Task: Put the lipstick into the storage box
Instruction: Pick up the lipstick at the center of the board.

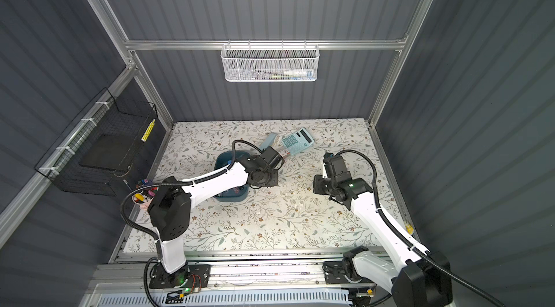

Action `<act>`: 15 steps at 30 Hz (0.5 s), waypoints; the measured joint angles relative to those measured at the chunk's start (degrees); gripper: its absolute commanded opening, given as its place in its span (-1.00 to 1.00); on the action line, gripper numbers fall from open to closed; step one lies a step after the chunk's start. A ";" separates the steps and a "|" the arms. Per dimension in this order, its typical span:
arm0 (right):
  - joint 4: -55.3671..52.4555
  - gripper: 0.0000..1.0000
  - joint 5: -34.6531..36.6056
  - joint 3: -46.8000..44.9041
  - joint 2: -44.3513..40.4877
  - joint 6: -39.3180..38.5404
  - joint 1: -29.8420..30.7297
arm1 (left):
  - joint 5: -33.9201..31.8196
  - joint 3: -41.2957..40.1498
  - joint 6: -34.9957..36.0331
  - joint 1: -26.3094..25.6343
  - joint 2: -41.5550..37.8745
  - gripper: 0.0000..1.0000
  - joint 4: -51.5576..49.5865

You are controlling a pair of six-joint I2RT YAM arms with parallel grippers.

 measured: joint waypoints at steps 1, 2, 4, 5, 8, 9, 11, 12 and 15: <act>0.02 0.02 -0.09 0.00 0.24 -0.02 0.00 | -1.14 0.13 0.39 0.04 -1.86 -1.00 -1.07; 0.02 0.07 -0.26 0.00 0.44 0.15 0.00 | -1.90 0.17 0.74 0.15 -3.32 -1.00 -1.99; 0.07 0.18 -1.14 0.00 0.68 -0.11 0.00 | -3.26 -0.09 1.44 0.92 -6.93 -0.98 -3.78; 0.22 0.22 -1.84 0.00 0.68 -0.07 0.00 | -3.67 -0.59 1.66 1.51 -8.55 -0.98 -4.07; 1.20 0.34 -5.40 0.00 0.68 -0.20 0.00 | -4.39 -4.68 2.32 4.76 -14.38 -0.95 -4.72; 1.62 0.37 -7.04 0.02 0.68 -0.22 0.02 | -4.66 -6.91 2.56 6.40 -16.50 -0.94 -4.98; 2.47 0.40 -9.75 0.11 1.07 -0.20 0.28 | -4.79 -10.43 2.97 9.03 -19.45 -0.91 -5.90; 2.89 0.42 -10.93 0.17 1.53 -0.04 0.50 | -4.81 -11.98 3.23 10.51 -20.61 -0.91 -6.40; 3.63 0.47 -14.86 0.55 3.34 0.26 1.62 | -4.70 -15.02 4.39 13.97 -22.53 -0.88 -7.54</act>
